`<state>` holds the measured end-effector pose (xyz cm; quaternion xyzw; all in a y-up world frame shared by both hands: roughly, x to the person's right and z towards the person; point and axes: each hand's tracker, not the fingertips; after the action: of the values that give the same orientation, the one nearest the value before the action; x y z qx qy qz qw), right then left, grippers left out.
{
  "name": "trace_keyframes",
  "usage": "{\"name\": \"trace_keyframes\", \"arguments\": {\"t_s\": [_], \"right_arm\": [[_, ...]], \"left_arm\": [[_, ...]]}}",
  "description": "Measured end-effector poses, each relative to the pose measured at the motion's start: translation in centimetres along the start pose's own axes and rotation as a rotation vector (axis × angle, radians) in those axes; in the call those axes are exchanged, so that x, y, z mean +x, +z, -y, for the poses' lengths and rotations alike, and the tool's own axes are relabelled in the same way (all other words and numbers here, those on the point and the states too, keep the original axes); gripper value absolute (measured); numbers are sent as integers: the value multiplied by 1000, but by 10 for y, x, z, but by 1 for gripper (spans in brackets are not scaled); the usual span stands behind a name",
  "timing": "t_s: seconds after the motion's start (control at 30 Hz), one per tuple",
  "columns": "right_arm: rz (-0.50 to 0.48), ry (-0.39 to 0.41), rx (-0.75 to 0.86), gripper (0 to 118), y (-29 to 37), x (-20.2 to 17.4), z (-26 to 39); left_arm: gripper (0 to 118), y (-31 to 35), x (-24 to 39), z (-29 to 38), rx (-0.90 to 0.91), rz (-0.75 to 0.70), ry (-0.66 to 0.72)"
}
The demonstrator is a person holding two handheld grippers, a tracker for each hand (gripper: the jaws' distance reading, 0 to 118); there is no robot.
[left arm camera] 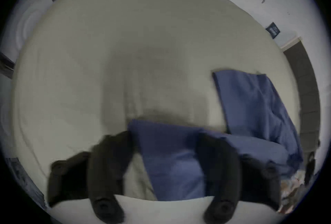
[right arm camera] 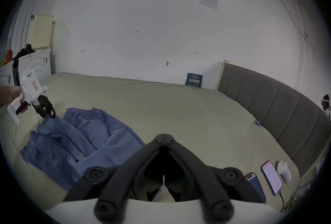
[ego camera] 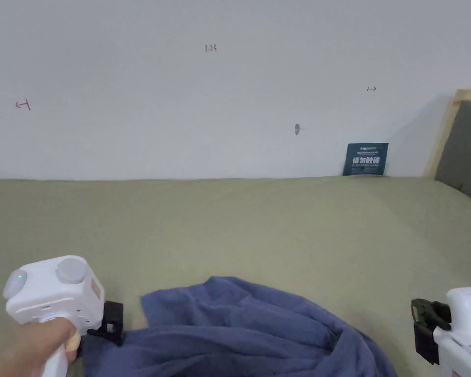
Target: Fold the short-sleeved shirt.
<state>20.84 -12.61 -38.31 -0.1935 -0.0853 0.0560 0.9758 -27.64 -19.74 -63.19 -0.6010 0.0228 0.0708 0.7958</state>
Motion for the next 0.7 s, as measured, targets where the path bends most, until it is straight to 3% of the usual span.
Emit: {"name": "trace_keyframes", "arguments": {"t_s": [0.03,0.1,0.13,0.23,0.27,0.3,0.33,0.37,0.47,0.6,0.63,0.67,0.7], "right_arm": [[1,0,-5,0,-1,1,1],[-1,3,-21,0,-2,2,4],[-6,3,-31,0,-2,3,6],[-57,-24,-73,3,-3,6,12],[-102,-48,-99,15,-5,7,13],[-157,-74,-136,42,-7,7,14],[-211,-94,-183,95,-12,7,16],[-267,-118,-245,118,-20,6,19],[-337,-136,-270,115,-27,-4,30],[-316,-73,-273,114,-45,-18,40],[-326,-70,-266,107,-46,-20,40],[-331,-76,-262,89,-47,-20,38],[-345,-89,-263,52,-47,-19,37]], "left_arm": [[47,2,-2,2,29,-10,11],[41,6,-9,4,54,78,1],[8,13,-8,8,71,125,-7],[4,17,-8,14,81,138,-5],[4,20,-4,13,80,132,-17],[4,19,-3,14,75,127,-25],[4,18,-3,15,72,125,-28],[4,17,-4,16,69,123,-26],[4,19,-2,19,68,129,-19],[4,20,-3,20,64,138,-11],[4,20,-4,21,65,142,-10],[4,20,-4,19,65,143,-10],[4,20,-4,18,66,144,-11]]}}
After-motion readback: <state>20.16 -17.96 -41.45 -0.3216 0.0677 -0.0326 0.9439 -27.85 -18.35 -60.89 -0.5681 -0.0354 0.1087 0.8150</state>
